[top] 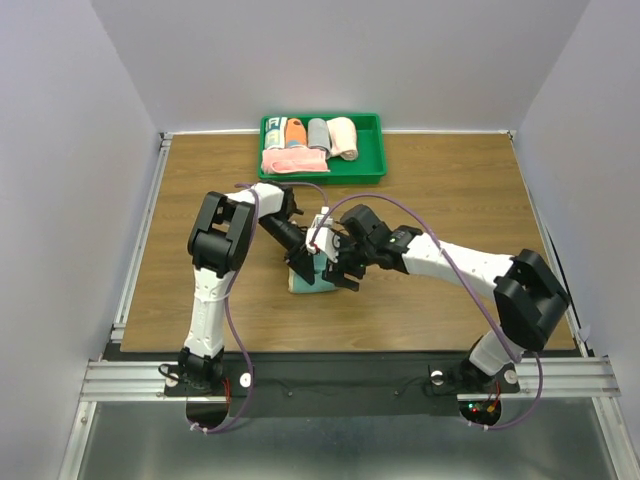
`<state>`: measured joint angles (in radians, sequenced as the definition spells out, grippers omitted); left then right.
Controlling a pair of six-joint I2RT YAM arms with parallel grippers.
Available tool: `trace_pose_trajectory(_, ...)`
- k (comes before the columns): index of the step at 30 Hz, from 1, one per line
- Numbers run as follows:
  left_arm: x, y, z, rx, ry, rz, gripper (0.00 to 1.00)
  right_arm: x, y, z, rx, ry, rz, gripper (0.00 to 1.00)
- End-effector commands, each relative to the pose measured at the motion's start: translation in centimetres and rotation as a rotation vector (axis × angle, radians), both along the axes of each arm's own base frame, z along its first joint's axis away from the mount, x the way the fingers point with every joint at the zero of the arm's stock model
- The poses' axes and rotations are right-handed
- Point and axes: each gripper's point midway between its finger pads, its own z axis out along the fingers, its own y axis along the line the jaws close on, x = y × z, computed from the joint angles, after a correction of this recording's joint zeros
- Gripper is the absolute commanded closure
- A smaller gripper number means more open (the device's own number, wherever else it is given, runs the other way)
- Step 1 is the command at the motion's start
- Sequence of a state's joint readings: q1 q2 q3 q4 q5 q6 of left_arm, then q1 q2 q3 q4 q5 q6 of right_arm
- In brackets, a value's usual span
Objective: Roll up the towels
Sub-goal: Roll the towel
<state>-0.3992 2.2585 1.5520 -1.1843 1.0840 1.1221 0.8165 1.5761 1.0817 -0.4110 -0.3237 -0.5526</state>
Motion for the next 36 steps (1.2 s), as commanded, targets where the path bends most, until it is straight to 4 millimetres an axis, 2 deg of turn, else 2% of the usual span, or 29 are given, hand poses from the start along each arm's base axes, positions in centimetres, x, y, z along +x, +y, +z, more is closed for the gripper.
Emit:
trace_pose_trajectory(1, 0.0, 4.6, -6.7, 0.222, -0.081, -0.145, 1.0, 3.2, 2.1, 0.5, 0.026, -0.186, 0.007, 0.22)
trace_pose_trajectory(5, 0.3, 4.5, -6.7, 0.212, -0.09, -0.143, 1.0, 1.6, 3.8, -1.0, 0.049, -0.132, 0.075, 0.21)
trace_pose_trajectory(6, 0.4, 4.4, -6.7, 0.208, -0.094, -0.142, 1.0, 1.3, 3.7, -2.2, 0.031, -0.116, 0.087, 0.21)
trace_pose_trajectory(9, 0.7, 4.4, -6.7, 0.204, -0.097, -0.137, 0.99, 0.4, 4.3, -3.1, 0.036, -0.088, 0.12, 0.22)
trace_pose_trajectory(16, 1.1, 4.3, -6.6, 0.191, -0.103, -0.13, 0.98, -1.9, 5.2, -3.9, 0.069, 0.005, 0.167, 0.24)
trace_pose_trajectory(17, 1.1, 4.2, -6.5, 0.183, -0.105, -0.128, 0.98, -2.1, 5.2, -4.7, 0.055, 0.014, 0.173, 0.25)
trace_pose_trajectory(20, 1.5, 4.1, -6.1, 0.162, -0.122, -0.119, 0.96, -2.3, 5.2, -6.1, 0.031, 0.041, 0.18, 0.37)
trace_pose_trajectory(23, 1.8, 3.9, -5.5, 0.136, -0.139, -0.109, 0.95, -2.3, 5.0, -7.5, 0.004, 0.06, 0.18, 0.45)
trace_pose_trajectory(25, 2.1, 3.9, -5.1, 0.12, -0.157, -0.099, 0.93, -2.5, 4.7, -8.7, -0.019, 0.081, 0.178, 0.59)
trace_pose_trajectory(26, 2.2, 3.8, -4.9, 0.109, -0.165, -0.094, 0.93, -2.7, 4.7, -8.9, -0.02, 0.092, 0.181, 0.71)
trace_pose_trajectory(28, 2.6, 3.7, -4.4, 0.091, -0.197, -0.081, 0.86, -3.1, 4.6, -9.3, -0.022, 0.114, 0.181, 0.87)
trace_pose_trajectory(29, 2.8, 3.9, -3.9, 0.081, -0.208, -0.062, 0.84, -3.4, 4.6, -9.4, -0.018, 0.131, 0.179, 0.99)
trace_pose_trajectory(32, 3.8, 4.2, -3.2, 0.057, -0.252, -0.015, 0.69, -4.1, 4.2, -9.3, -0.015, 0.165, 0.173, 0.99)
trace_pose_trajectory(35, 4.6, 5.1, -1.5, 0.041, -0.31, 0.037, 0.5, -5.3, 3.3, -9.4, -0.04, 0.209, 0.19, 0.99)
trace_pose_trajectory(36, 4.8, 5.4, -1.1, 0.04, -0.324, 0.048, 0.47, -5.6, 3.1, -9.4, -0.047, 0.223, 0.195, 0.99)
